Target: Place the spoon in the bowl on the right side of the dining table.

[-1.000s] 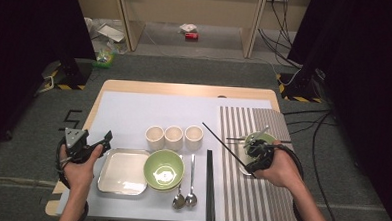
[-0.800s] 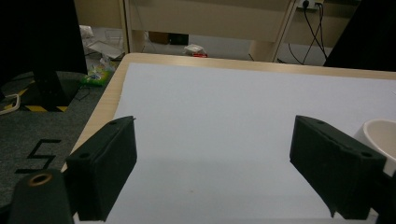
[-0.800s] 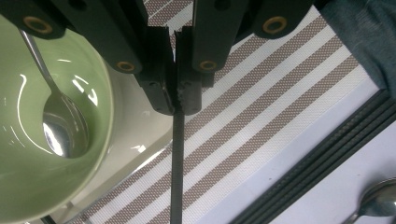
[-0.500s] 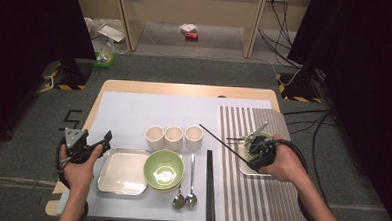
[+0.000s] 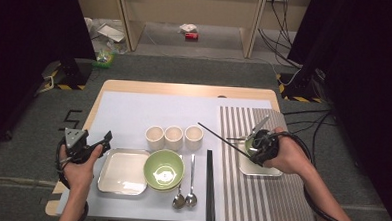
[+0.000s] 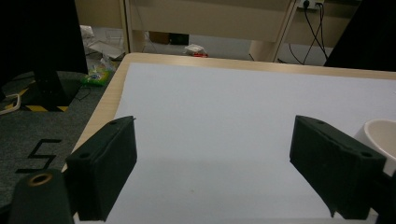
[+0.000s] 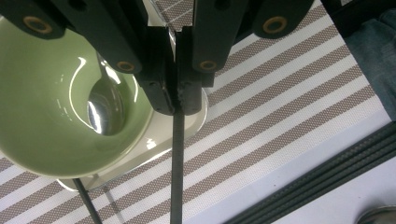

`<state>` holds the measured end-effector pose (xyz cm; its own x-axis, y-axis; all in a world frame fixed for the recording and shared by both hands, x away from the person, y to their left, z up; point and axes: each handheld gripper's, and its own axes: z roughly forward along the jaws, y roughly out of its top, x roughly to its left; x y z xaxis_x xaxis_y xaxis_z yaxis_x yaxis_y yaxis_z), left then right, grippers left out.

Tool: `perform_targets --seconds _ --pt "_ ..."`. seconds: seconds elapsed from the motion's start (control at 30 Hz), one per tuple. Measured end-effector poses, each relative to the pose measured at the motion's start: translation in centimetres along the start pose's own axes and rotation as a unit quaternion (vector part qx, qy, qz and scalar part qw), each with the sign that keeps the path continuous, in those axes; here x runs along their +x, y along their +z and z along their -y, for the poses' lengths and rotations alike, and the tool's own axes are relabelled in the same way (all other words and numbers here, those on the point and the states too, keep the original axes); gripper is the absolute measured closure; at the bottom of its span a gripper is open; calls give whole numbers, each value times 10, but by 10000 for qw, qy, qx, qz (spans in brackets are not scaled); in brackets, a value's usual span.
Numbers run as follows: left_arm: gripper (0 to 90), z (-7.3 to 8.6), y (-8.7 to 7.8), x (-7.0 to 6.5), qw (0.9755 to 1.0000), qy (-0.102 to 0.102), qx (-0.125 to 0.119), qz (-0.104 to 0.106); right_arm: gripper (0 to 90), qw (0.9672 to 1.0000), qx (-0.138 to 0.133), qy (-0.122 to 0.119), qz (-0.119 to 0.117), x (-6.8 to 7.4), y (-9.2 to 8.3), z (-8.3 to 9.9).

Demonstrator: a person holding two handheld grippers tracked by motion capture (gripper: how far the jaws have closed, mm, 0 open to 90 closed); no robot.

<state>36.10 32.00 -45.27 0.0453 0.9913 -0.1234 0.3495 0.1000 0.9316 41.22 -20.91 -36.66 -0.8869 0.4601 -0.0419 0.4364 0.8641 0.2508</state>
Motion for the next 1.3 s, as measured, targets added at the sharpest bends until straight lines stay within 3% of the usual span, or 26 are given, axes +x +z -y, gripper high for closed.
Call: perform_targets --seconds 0.2,0.23,0.27,0.3,0.33,0.37,0.43,0.47,0.6,0.63,0.7,0.87,0.93,1.0,1.03,1.1,1.13,1.3 --pt "138 0 0 0 10000 9 14 1 861 9995 50 -258 146 -6 -2 2" --pt "138 0 1 0 10000 18 20 5 861 9982 39 -572 200 -8 -3 2" --pt "138 0 1 0 10000 18 20 5 861 9979 14 -626 165 -8 -3 3" --pt "139 0 1 -1 10000 12 17 9 861 9960 -35 -868 214 -9 -4 2" --pt "138 0 1 -1 10000 12 17 9 861 9960 -35 -868 214 -9 -4 2" --pt "139 1 1 -1 10000 13 23 10 861 9934 -41 -1087 351 -13 -5 2" --pt "139 1 1 -1 10000 15 21 6 861 9924 -17 -1163 412 -15 -6 3" --pt "139 0 1 0 10000 17 19 -4 861 9888 24 -1406 502 -18 -7 4" --pt "139 1 1 0 10000 8 24 -9 861 9801 195 -1835 727 -23 -12 6" --pt "139 1 1 0 10000 8 24 -9 861 9801 195 -1835 727 -23 -12 6" --pt "139 1 1 -1 10000 4 26 -8 861 9761 253 -1976 864 -31 -16 7" --pt "139 1 1 1 10000 -4 32 -19 862 9711 300 -2120 1058 -46 -21 11" --pt "139 2 0 1 10000 -10 26 -36 862 9710 366 -2103 1077 -49 -22 12" --pt "139 2 0 1 10000 -12 24 -44 862 9693 325 -2176 1096 -52 -22 11" --pt "139 2 -1 2 10000 -12 19 -60 862 9667 343 -2283 1101 -56 -23 12" --pt "139 2 -1 3 10000 -9 22 -69 861 9664 339 -2291 1112 -58 -23 12" --pt "139 3 -2 4 10000 -20 23 -88 861 9639 336 -2362 1178 -63 -24 12" --pt "139 4 -5 7 9999 -39 13 -150 862 9631 306 -2374 1227 -75 -27 14"
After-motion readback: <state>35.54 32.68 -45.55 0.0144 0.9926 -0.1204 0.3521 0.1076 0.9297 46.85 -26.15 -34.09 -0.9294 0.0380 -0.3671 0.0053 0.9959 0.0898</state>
